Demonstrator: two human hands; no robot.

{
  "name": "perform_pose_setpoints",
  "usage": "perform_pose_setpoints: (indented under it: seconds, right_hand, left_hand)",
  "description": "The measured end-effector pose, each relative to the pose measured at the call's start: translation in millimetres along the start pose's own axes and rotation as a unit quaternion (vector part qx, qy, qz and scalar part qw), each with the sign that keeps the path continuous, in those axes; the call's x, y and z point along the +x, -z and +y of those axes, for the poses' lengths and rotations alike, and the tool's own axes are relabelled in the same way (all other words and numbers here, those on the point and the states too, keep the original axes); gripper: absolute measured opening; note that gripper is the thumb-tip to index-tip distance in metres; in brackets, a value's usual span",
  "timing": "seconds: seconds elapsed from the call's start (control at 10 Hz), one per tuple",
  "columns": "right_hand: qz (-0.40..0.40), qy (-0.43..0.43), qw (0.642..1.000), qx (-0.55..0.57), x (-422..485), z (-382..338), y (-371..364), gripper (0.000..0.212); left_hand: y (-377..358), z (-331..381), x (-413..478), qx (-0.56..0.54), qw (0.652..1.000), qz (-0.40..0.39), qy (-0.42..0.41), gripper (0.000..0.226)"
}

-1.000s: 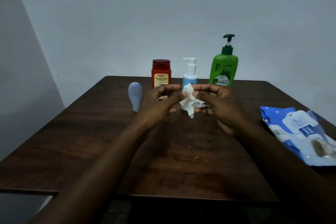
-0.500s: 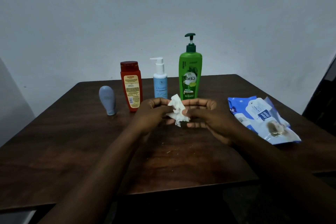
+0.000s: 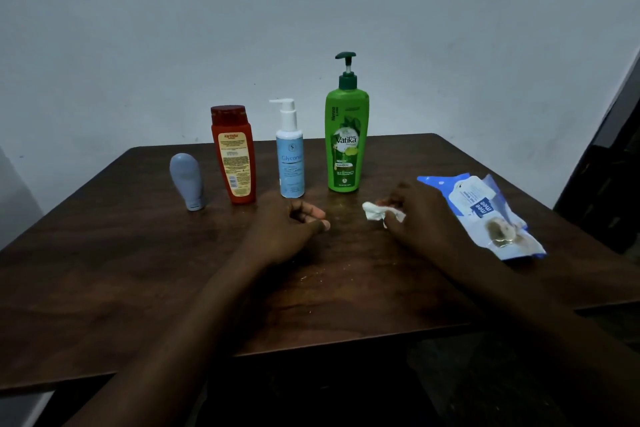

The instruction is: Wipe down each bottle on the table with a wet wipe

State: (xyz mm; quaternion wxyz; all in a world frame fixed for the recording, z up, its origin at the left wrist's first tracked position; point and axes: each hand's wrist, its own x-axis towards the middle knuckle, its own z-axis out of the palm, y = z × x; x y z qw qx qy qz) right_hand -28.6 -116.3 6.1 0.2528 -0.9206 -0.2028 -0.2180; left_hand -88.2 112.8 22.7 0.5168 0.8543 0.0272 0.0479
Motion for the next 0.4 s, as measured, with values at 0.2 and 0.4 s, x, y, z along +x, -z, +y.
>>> perform_pose_setpoints:
  seconds: [0.2,0.4]
  right_hand:
    - [-0.084,-0.028,0.994,-0.062,-15,-6,-1,0.027]
    - [0.033,0.013,0.999,0.035,-8,-29,6,0.022]
  left_hand:
    - [7,-6,0,0.004,1.0,0.0,0.011,0.014]
    - [21,-13,-1,0.042,0.999,0.017,0.021,0.017]
